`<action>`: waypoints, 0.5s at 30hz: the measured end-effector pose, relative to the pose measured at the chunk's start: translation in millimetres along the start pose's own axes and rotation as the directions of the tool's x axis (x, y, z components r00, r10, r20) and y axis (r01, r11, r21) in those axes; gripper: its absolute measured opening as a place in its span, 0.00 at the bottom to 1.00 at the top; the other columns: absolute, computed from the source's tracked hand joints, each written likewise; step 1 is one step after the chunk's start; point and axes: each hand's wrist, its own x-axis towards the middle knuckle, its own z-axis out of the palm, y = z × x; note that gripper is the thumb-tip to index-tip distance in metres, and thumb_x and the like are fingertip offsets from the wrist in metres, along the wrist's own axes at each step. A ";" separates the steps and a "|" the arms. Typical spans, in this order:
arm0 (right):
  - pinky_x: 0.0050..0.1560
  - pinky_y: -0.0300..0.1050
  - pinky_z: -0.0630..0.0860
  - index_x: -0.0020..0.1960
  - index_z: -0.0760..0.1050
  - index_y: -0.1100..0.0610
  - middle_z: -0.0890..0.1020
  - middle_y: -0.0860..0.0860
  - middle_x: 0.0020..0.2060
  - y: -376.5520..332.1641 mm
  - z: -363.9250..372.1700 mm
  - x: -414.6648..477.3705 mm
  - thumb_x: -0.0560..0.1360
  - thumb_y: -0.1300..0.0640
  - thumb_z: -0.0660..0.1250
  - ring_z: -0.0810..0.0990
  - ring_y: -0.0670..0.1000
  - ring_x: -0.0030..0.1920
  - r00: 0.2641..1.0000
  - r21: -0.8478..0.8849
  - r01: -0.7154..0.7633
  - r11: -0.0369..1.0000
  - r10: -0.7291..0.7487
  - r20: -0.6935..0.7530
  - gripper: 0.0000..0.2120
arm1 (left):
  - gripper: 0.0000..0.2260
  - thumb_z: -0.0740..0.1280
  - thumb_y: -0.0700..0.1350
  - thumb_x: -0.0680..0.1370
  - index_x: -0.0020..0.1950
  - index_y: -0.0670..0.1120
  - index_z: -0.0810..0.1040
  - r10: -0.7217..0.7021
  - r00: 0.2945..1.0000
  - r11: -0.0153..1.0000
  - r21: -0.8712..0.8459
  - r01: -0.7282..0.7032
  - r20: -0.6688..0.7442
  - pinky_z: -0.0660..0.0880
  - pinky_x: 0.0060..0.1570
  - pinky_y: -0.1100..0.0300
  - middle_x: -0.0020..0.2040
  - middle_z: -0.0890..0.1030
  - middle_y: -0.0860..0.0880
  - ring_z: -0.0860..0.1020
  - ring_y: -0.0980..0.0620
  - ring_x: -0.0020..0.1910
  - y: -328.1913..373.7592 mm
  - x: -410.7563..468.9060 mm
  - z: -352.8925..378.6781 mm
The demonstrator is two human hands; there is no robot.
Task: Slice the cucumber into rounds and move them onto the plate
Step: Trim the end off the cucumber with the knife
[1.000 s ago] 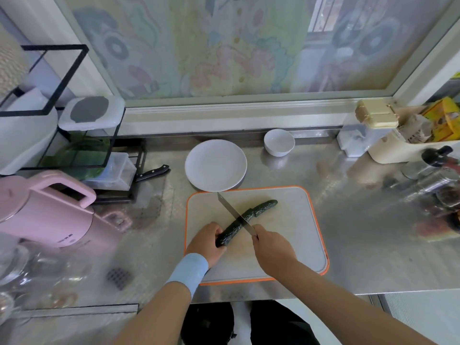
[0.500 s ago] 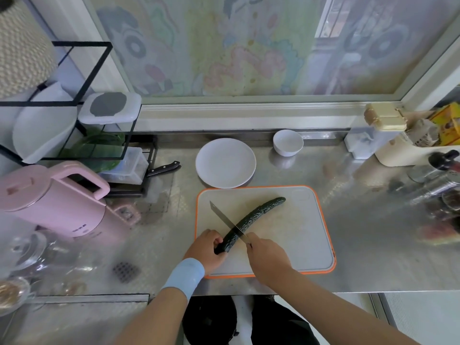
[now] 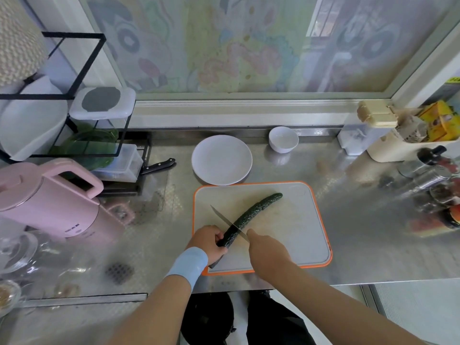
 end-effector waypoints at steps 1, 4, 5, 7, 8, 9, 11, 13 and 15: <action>0.32 0.47 0.70 0.67 0.61 0.55 0.74 0.54 0.38 -1.2 -0.7 3.7 0.75 0.70 0.56 0.75 0.57 0.37 1.000 -0.005 -0.008 1.000 0.008 0.017 0.22 | 0.12 0.74 0.48 0.70 0.51 0.53 0.77 -0.007 1.000 1.000 -0.001 0.007 0.007 0.71 0.36 0.66 0.48 0.79 0.55 0.77 0.56 0.44 -0.4 1.2 -0.4; 0.28 0.45 0.66 0.68 0.60 0.56 0.71 0.52 0.35 -0.3 5.2 13.0 0.75 0.70 0.57 0.72 0.54 0.34 0.999 0.021 -0.019 1.000 0.018 0.046 0.23 | 0.13 0.74 0.48 0.69 0.51 0.53 0.77 -0.022 1.000 1.000 0.004 0.022 0.020 0.70 0.42 0.65 0.48 0.79 0.56 0.77 0.56 0.45 -1.7 3.9 -1.4; 0.26 0.45 0.64 0.67 0.61 0.56 0.70 0.52 0.34 2.1 10.2 14.9 0.75 0.71 0.57 0.71 0.53 0.32 0.999 0.032 -0.021 0.999 0.019 0.043 0.23 | 0.13 0.74 0.48 0.69 0.51 0.54 0.77 -0.026 0.999 1.000 0.003 0.026 0.022 0.71 0.43 0.65 0.47 0.79 0.56 0.77 0.56 0.45 -1.9 4.5 -1.1; 0.26 0.44 0.63 0.65 0.62 0.56 0.69 0.51 0.33 7.7 21.1 17.4 0.75 0.70 0.57 0.71 0.54 0.33 0.999 0.043 -0.028 0.999 0.027 0.026 0.21 | 0.13 0.74 0.48 0.69 0.51 0.54 0.76 -0.028 0.999 1.000 -0.002 0.028 0.024 0.73 0.44 0.64 0.47 0.78 0.56 0.78 0.56 0.45 -2.2 5.7 0.9; 0.25 0.44 0.62 0.64 0.62 0.57 0.69 0.51 0.33 10.4 25.7 18.8 0.75 0.70 0.57 0.72 0.55 0.34 0.999 0.044 -0.033 0.998 0.033 0.019 0.20 | 0.13 0.74 0.48 0.69 0.51 0.54 0.76 -0.029 0.999 1.000 -0.008 0.029 0.027 0.73 0.44 0.64 0.47 0.78 0.57 0.78 0.56 0.45 -2.3 6.5 2.0; 0.25 0.44 0.62 0.63 0.63 0.57 0.68 0.51 0.33 12.3 28.6 20.1 0.75 0.69 0.58 0.72 0.55 0.35 0.999 0.046 -0.040 0.998 0.039 0.014 0.18 | 0.13 0.74 0.48 0.69 0.51 0.54 0.76 -0.032 0.999 0.999 -0.009 0.032 0.034 0.74 0.45 0.63 0.47 0.78 0.57 0.78 0.56 0.45 -2.2 7.5 2.7; 0.25 0.43 0.60 0.62 0.62 0.57 0.68 0.50 0.33 14.5 30.6 22.6 0.76 0.68 0.57 0.72 0.56 0.35 0.999 0.040 -0.041 0.998 0.041 0.014 0.17 | 0.13 0.74 0.48 0.69 0.51 0.54 0.76 -0.036 0.998 0.999 0.007 0.036 0.054 0.74 0.45 0.63 0.47 0.78 0.56 0.78 0.55 0.46 -1.9 10.2 2.4; 0.25 0.44 0.59 0.62 0.62 0.57 0.68 0.50 0.33 16.1 30.9 23.9 0.76 0.68 0.56 0.72 0.56 0.36 0.999 0.036 -0.032 0.999 0.031 0.024 0.17 | 0.13 0.73 0.47 0.69 0.51 0.53 0.75 -0.034 0.996 0.999 0.034 0.031 0.080 0.72 0.42 0.63 0.48 0.78 0.54 0.77 0.54 0.46 0.0 11.2 1.4; 0.25 0.44 0.59 0.62 0.62 0.57 0.67 0.50 0.32 17.7 29.8 25.3 0.76 0.68 0.56 0.71 0.55 0.34 0.999 0.035 -0.029 0.999 0.027 0.040 0.16 | 0.13 0.71 0.47 0.69 0.50 0.53 0.73 -0.018 0.996 0.997 0.074 0.012 0.084 0.71 0.41 0.62 0.49 0.76 0.52 0.77 0.52 0.45 3.1 10.8 0.9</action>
